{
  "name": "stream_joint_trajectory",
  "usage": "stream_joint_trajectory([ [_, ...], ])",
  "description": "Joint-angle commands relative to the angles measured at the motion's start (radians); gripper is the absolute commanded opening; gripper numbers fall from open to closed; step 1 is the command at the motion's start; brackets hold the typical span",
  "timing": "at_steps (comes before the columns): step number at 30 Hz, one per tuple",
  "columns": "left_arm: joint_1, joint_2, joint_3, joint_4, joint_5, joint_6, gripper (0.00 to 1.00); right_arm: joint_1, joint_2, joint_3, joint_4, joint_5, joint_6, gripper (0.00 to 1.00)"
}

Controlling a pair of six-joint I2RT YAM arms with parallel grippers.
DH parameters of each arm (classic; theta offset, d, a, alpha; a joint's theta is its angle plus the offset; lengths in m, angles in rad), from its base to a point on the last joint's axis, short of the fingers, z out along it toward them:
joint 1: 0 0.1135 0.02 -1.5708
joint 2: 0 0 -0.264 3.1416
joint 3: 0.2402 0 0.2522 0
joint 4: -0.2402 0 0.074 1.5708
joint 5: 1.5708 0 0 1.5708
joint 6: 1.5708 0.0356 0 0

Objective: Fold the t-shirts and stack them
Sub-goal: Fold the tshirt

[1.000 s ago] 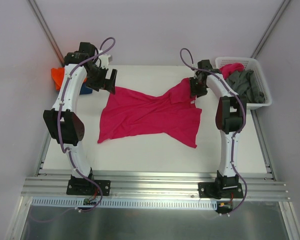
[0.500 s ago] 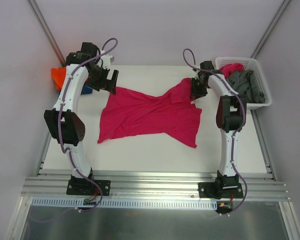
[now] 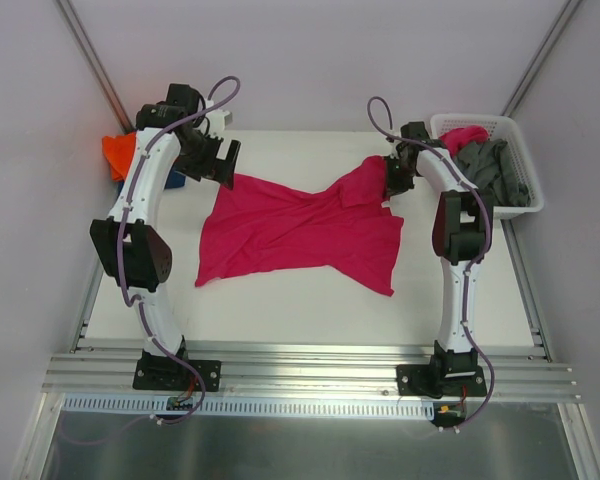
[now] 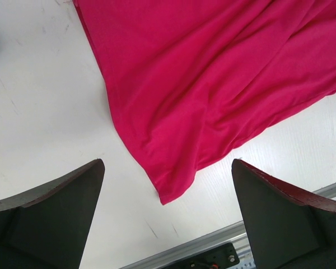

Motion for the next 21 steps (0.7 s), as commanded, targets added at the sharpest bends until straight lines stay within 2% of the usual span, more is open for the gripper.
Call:
stream_joint_trajectory([
  [1, -0.004, 0.024, 0.036, -0.001, -0.048, 0.002, 0.99, -0.012, -0.052, 0.014, -0.011, -0.010, 0.014, 0.01],
  [4, 0.019, 0.094, 0.072, 0.022, -0.040, -0.006, 0.99, -0.014, -0.069, 0.008, -0.011, -0.009, 0.020, 0.01],
  [5, 0.049, 0.175, 0.109, 0.020, -0.038, -0.009, 0.99, -0.015, -0.075, 0.006, -0.011, -0.010, 0.020, 0.01],
  [6, 0.062, 0.222, 0.214, 0.022, -0.041, -0.004, 0.99, -0.014, -0.080, 0.000, -0.010, -0.009, 0.019, 0.01],
  [9, 0.106, 0.384, 0.405, 0.031, -0.035, 0.021, 0.99, -0.015, -0.103, -0.023, -0.016, -0.010, 0.019, 0.01],
  [11, 0.134, 0.449, 0.439, 0.040, -0.009, 0.019, 0.92, -0.015, -0.120, -0.043, -0.017, -0.012, 0.019, 0.01],
  [15, 0.138, 0.509, 0.473, 0.051, 0.045, 0.027, 0.63, -0.015, -0.155, -0.093, -0.014, -0.010, 0.017, 0.01],
  [17, 0.140, 0.541, 0.491, 0.052, 0.069, 0.030, 0.59, -0.014, -0.167, -0.109, -0.013, -0.009, 0.016, 0.01],
  [18, 0.140, 0.550, 0.511, 0.051, 0.092, 0.033, 0.51, -0.015, -0.172, -0.112, -0.014, -0.009, 0.013, 0.01],
  [21, 0.149, 0.581, 0.549, 0.063, 0.123, 0.027, 0.52, -0.014, -0.180, -0.120, -0.014, -0.001, 0.007, 0.01],
])
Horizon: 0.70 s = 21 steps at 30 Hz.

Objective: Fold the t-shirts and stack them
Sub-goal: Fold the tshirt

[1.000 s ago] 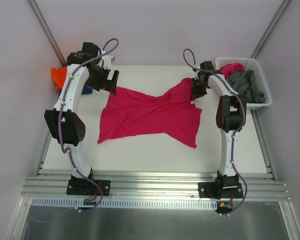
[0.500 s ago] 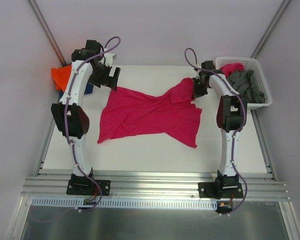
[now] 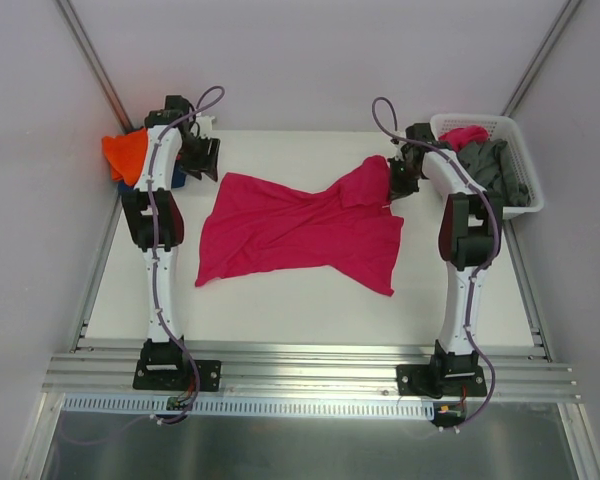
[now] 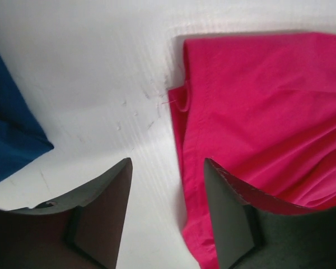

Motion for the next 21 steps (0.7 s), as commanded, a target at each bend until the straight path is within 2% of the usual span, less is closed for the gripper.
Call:
stream_joint_trajectory([
  [1, -0.006, -0.003, 0.096, 0.008, 0.089, 0.003, 0.55, 0.000, -0.082, -0.011, -0.013, 0.000, -0.002, 0.01],
  [12, 0.018, 0.096, 0.156, 0.045, 0.173, -0.018, 0.60, 0.035, -0.107, -0.049, -0.015, 0.011, -0.022, 0.01],
  [21, 0.020, 0.173, 0.208, 0.118, 0.247, -0.043, 0.60, 0.060, -0.171, -0.120, -0.018, 0.005, -0.012, 0.01],
])
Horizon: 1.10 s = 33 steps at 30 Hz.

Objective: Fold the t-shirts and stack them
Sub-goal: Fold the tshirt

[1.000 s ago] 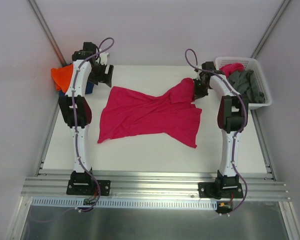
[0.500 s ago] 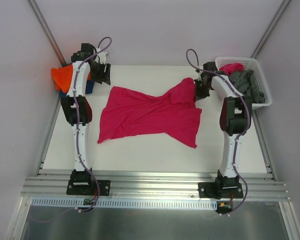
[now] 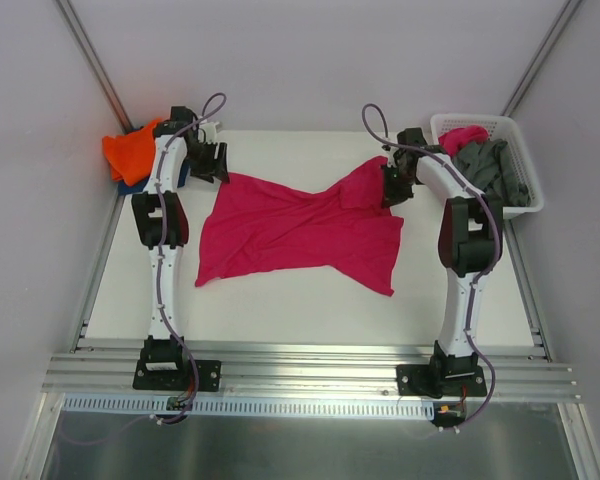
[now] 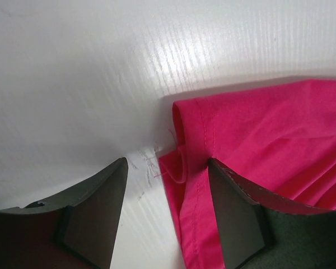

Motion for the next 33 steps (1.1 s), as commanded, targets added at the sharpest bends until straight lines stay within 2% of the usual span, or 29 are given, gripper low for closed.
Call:
stream_joint_trajectory([
  [1, 0.010, -0.004, 0.067, 0.053, 0.064, -0.019, 0.60, 0.014, -0.100, -0.028, -0.019, -0.001, -0.006, 0.01],
  [12, -0.002, 0.009, 0.082, 0.150, 0.107, -0.055, 0.61, 0.038, -0.128, -0.060, -0.014, 0.018, -0.023, 0.01],
  [17, -0.005, 0.023, 0.079, 0.150, 0.157, -0.065, 0.56, 0.047, -0.136, -0.069, -0.014, 0.022, -0.026, 0.01],
  [21, -0.011, 0.032, 0.079, 0.151, 0.184, -0.065, 0.47, 0.049, -0.145, -0.082, -0.014, 0.027, -0.031, 0.01],
  [30, -0.018, 0.035, 0.062, 0.151, 0.182, -0.077, 0.49, 0.060, -0.154, -0.088, -0.010, 0.033, -0.032, 0.01],
  [33, -0.013, 0.041, 0.057, 0.151, 0.187, -0.080, 0.46, 0.063, -0.149, -0.085, -0.008, 0.033, -0.032, 0.01],
])
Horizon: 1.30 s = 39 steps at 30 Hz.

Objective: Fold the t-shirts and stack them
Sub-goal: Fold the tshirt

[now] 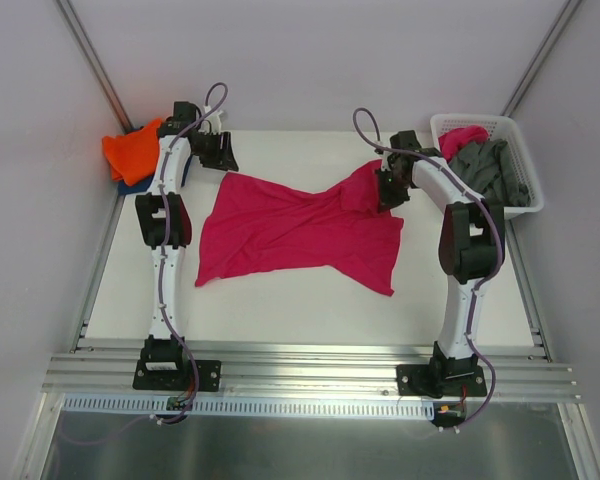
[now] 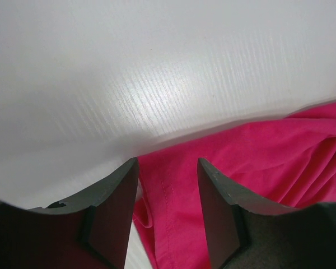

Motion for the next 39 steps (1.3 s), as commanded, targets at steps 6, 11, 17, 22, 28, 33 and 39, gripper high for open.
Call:
stream_joint_trajectory([
  [6, 0.003, 0.012, 0.005, 0.004, 0.027, -0.013, 0.45, 0.017, -0.061, 0.007, -0.011, 0.009, -0.010, 0.01],
  [11, 0.017, -0.001, -0.011, 0.002, 0.002, -0.022, 0.46, 0.019, -0.053, 0.013, -0.010, 0.006, -0.006, 0.01],
  [17, 0.040, -0.016, -0.037, -0.007, -0.008, -0.019, 0.45, 0.022, -0.035, 0.038, -0.010, 0.002, 0.000, 0.01],
  [22, 0.039, -0.011, -0.041, -0.010, 0.012, -0.011, 0.42, 0.025, -0.026, 0.045, -0.010, -0.001, 0.003, 0.01],
  [28, 0.034, -0.005, -0.041, -0.013, 0.030, -0.007, 0.34, 0.023, -0.027, 0.039, -0.010, 0.002, 0.001, 0.01],
  [33, 0.030, 0.001, -0.041, -0.013, 0.048, -0.011, 0.34, 0.026, -0.029, 0.036, -0.008, 0.005, -0.002, 0.01],
  [39, 0.025, 0.007, -0.040, -0.011, 0.062, -0.013, 0.33, 0.034, -0.030, 0.036, -0.008, 0.012, -0.003, 0.01],
])
